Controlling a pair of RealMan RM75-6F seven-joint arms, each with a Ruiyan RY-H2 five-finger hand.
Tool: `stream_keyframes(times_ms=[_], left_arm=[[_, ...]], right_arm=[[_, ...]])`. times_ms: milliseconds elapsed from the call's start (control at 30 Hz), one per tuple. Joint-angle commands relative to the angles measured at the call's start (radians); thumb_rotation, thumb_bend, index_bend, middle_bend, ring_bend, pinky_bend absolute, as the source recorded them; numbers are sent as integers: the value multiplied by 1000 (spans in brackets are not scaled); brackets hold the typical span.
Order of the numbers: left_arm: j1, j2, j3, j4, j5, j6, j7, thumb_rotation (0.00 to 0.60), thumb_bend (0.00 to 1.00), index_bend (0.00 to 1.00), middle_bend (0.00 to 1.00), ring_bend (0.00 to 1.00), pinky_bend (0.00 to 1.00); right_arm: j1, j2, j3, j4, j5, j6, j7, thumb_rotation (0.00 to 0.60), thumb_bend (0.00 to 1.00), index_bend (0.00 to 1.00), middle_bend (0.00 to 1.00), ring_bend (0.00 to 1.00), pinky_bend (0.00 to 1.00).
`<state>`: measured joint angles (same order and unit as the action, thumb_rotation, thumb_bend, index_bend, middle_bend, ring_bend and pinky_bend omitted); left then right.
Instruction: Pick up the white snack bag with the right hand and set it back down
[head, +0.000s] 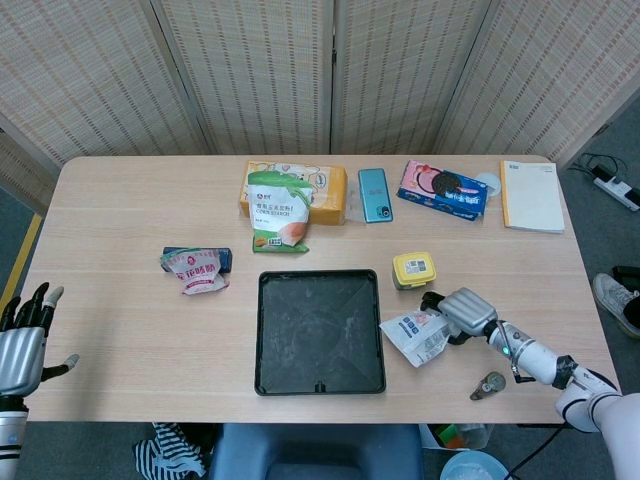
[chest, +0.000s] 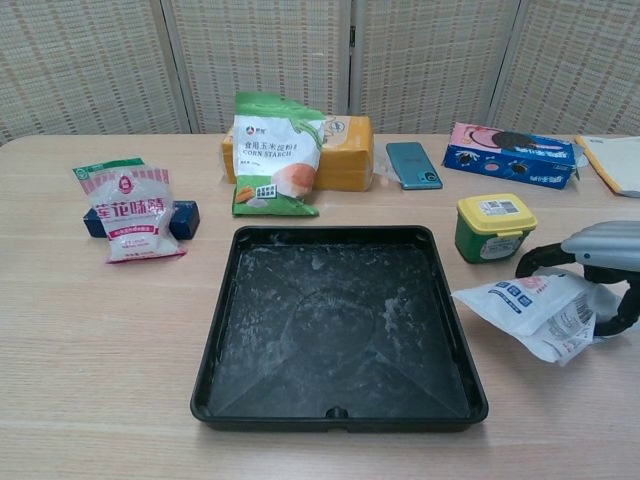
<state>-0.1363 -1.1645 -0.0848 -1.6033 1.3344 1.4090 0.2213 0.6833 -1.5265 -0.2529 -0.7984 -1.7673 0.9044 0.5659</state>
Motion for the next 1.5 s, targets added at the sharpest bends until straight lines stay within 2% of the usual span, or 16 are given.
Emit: stream_keyframes(times_ms=[33,167,467,867,1067,1367,1500], left_arm=[[0,-1,0,1,0,0,1,600,178,0,0,157,90],[-1,-1,0,0,0,0,2,600,179,0,0,157,90],[-3,-2,1,3,2,-2,1,600,180,0,0,162,90],[-4,-4,3,4,6,0,5,600,180,0,0,164,90],[-3,-3,5,4,11,2,0,600,179,0,0,163,90],[-1,1,11,-2,26,7,-6,600,179,0,0,163,90],[1,4,13,-5,32,12,-11,600,181,0,0,163,90]], right_arm=[[-23,-23,20,32,11,49,-18,600,268,582,615,1000,1000],[-40,-44,31,59,19,79,-38,600,269,748,732,1000,1000],[-70,-52,42,86,12,176,-25,600,338,901,837,1000,1000],[-75,-22,37,67,4,206,-3,600,346,916,847,1000,1000],[-96,32,69,4,22,281,-22,600,346,916,847,1000,1000],[-103,87,94,-92,36,304,-84,600,348,916,847,1000,1000],[-99,109,125,-134,43,336,-117,600,347,916,847,1000,1000]])
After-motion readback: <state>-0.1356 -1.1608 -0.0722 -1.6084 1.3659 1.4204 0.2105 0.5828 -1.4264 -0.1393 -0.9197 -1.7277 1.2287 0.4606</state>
